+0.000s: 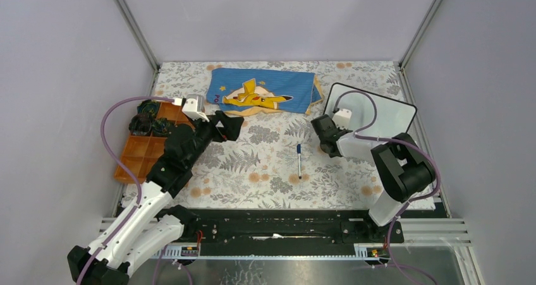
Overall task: Write a sentence on the whiteboard
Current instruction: Move the whiteboard to the center of the board.
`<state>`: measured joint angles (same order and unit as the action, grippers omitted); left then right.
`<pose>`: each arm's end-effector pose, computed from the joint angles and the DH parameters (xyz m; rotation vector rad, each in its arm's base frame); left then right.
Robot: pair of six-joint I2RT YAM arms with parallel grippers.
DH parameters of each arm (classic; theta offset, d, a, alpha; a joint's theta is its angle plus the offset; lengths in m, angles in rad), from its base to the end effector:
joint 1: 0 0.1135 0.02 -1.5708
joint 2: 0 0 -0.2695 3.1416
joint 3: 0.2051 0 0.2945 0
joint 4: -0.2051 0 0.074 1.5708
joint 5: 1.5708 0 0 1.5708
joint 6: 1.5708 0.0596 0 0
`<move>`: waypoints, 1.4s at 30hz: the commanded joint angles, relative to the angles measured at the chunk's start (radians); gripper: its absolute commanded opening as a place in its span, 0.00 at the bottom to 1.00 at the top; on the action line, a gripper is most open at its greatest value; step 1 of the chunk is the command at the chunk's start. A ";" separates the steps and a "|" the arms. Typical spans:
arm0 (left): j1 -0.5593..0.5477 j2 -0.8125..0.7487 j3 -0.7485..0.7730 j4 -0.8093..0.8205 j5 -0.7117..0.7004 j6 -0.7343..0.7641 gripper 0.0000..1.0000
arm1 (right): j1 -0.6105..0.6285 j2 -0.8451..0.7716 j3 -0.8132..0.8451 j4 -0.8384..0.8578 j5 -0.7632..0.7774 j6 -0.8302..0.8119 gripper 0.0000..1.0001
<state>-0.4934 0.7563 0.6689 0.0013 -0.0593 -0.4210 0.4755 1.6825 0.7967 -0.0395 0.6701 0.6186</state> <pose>0.2214 -0.1150 0.3215 0.0153 1.6970 -0.6419 0.3295 0.1280 0.0996 0.4216 2.2225 -0.2773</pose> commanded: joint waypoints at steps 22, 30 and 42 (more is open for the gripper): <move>-0.051 -0.012 0.009 0.031 -0.023 0.008 0.99 | 0.417 0.099 0.202 -0.151 0.092 0.137 0.06; -0.055 -0.009 0.010 0.029 -0.025 0.010 0.99 | 0.474 0.189 0.302 -0.160 0.094 0.119 0.05; -0.056 0.001 0.011 0.028 -0.024 0.010 0.99 | 0.529 0.287 0.423 -0.186 0.093 0.128 0.05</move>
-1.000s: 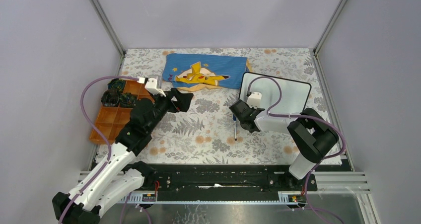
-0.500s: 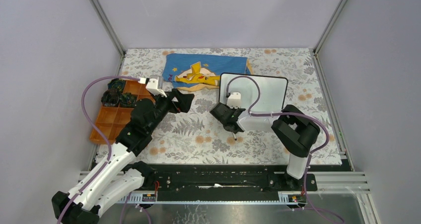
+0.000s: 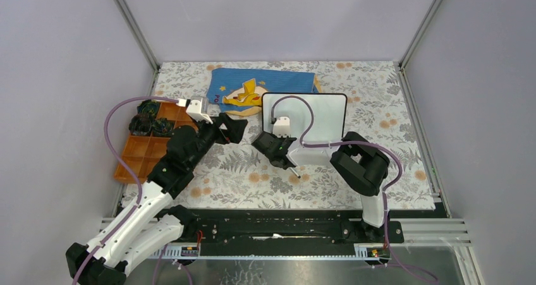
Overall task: Write a sentence on the whiteboard
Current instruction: Move the whiteboard to the center of the board.
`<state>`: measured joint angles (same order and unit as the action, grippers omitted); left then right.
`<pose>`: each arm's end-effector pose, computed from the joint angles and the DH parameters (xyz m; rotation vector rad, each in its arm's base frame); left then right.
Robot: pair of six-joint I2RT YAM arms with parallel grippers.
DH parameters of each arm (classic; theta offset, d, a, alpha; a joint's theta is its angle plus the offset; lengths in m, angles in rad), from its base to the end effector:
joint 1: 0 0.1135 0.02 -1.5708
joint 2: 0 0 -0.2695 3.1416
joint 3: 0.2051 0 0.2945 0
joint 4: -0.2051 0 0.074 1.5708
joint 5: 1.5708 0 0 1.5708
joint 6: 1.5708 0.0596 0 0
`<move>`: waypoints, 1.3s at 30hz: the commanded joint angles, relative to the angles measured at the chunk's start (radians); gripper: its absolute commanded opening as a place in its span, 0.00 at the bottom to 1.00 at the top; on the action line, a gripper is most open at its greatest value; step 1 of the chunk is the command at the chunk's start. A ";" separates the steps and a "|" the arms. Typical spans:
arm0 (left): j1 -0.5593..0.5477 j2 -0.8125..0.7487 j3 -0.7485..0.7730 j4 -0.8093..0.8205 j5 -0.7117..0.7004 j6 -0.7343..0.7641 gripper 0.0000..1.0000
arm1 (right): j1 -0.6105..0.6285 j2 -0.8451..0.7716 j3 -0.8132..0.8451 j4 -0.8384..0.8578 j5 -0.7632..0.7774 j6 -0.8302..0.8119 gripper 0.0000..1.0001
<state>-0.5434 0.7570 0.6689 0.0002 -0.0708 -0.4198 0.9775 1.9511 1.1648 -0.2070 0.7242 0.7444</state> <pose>0.2158 -0.1254 0.3212 0.0500 1.7016 -0.6683 0.2737 0.3352 0.1027 -0.0101 2.2496 -0.0482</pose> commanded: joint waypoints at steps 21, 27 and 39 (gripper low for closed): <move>-0.012 0.008 0.014 0.024 -0.015 0.013 0.99 | 0.070 0.017 0.079 -0.103 0.038 0.050 0.45; -0.013 0.016 0.021 0.015 -0.017 0.016 0.99 | 0.070 -0.031 0.056 -0.093 0.020 0.043 0.54; -0.013 -0.009 0.010 0.020 -0.069 0.032 0.99 | 0.075 -0.233 -0.077 -0.064 -0.051 0.022 0.67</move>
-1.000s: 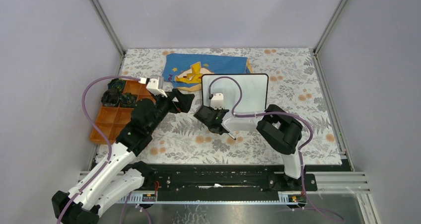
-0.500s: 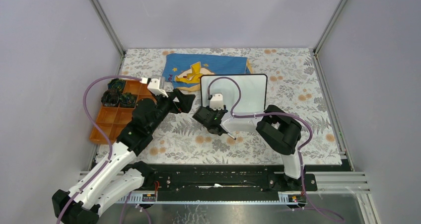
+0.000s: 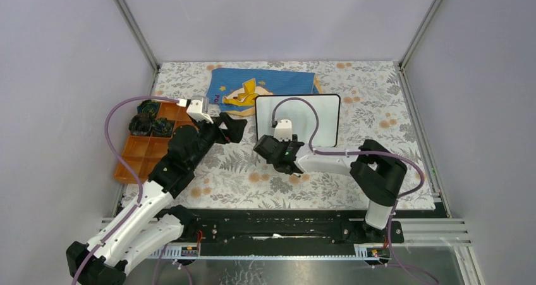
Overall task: Write a sentence on the whiteboard
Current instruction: Move the whiteboard to the center of the board, then open the whiteboard marker at the center of the board.
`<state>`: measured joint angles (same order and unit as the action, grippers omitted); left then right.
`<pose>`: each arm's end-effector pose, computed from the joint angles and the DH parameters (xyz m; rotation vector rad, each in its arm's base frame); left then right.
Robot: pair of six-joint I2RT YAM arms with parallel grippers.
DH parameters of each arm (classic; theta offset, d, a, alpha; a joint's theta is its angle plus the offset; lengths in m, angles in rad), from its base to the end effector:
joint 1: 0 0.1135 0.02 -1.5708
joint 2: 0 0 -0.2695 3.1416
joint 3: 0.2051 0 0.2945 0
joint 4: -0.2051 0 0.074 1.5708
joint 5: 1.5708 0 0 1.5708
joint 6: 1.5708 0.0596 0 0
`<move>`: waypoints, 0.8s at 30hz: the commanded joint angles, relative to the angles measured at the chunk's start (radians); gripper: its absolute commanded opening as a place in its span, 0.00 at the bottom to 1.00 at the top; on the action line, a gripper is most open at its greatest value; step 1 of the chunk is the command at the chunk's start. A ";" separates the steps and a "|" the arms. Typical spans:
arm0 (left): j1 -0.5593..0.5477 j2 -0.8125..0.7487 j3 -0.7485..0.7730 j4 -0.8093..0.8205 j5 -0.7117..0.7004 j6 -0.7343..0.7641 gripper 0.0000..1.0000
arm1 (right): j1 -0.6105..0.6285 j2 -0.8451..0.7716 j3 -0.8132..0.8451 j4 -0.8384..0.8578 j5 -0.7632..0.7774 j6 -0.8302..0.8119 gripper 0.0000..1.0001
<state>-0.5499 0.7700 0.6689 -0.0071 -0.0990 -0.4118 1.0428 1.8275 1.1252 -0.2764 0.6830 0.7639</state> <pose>0.2179 -0.1267 0.3173 0.0424 1.7186 -0.6373 0.2413 0.3390 0.1339 -0.0714 2.2693 0.0441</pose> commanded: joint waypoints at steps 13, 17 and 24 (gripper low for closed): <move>-0.007 -0.056 0.001 0.041 -0.083 0.017 0.99 | 0.011 -0.610 -0.413 0.256 -0.267 -0.461 0.68; -0.007 -0.088 -0.036 0.102 -0.109 -0.010 0.99 | 0.000 -0.619 -0.402 0.175 -0.349 -0.498 0.74; -0.007 -0.156 -0.128 0.194 -0.163 -0.041 0.99 | -0.045 -0.454 -0.342 0.161 -0.527 -0.528 0.72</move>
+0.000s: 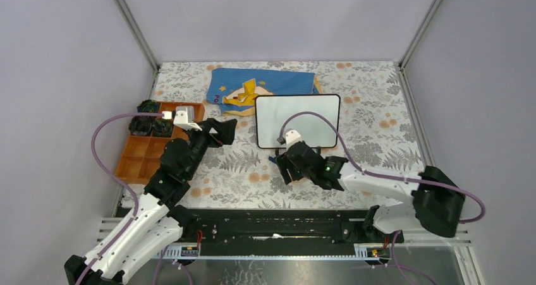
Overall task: Write a sentence on the whiteboard
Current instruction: Open the whiteboard marker at the center of the board.
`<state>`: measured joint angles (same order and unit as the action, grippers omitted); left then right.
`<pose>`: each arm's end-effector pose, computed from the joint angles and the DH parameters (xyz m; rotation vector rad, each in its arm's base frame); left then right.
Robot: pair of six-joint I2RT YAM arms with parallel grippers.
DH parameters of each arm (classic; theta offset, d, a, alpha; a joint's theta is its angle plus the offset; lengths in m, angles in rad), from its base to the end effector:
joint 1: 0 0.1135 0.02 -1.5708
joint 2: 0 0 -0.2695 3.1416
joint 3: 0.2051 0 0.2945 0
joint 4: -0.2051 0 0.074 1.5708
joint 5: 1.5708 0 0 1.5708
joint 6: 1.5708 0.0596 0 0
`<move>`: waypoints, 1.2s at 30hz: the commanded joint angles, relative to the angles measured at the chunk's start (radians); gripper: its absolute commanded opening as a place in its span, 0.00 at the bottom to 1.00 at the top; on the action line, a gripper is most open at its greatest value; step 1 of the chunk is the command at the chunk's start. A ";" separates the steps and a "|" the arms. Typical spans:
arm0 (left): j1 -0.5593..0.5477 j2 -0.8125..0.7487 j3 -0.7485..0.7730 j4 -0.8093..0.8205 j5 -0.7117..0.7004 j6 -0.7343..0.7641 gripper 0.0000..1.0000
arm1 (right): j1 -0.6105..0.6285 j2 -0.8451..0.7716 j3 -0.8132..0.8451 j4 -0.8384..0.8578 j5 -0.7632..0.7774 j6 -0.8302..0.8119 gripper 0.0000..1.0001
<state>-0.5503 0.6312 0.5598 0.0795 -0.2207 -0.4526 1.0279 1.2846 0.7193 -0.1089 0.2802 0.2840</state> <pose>0.1998 -0.1073 0.3129 -0.0995 1.5931 -0.6146 0.1805 0.2672 0.1863 -0.6725 2.1420 0.4067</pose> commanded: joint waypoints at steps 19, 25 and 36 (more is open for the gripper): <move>-0.008 0.048 0.038 0.050 0.109 0.035 0.99 | -0.140 0.317 0.144 -0.029 -0.209 0.003 0.56; -0.008 0.048 0.038 0.050 0.109 0.035 0.99 | -0.140 0.337 0.131 -0.031 -0.204 0.052 0.52; -0.007 0.048 0.040 0.048 0.110 0.034 0.99 | -0.120 0.337 0.157 -0.110 -0.199 0.187 0.27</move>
<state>-0.5503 0.6876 0.5739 0.0818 -0.1181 -0.4358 0.8944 1.6169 0.8341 -0.1539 0.0868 0.4068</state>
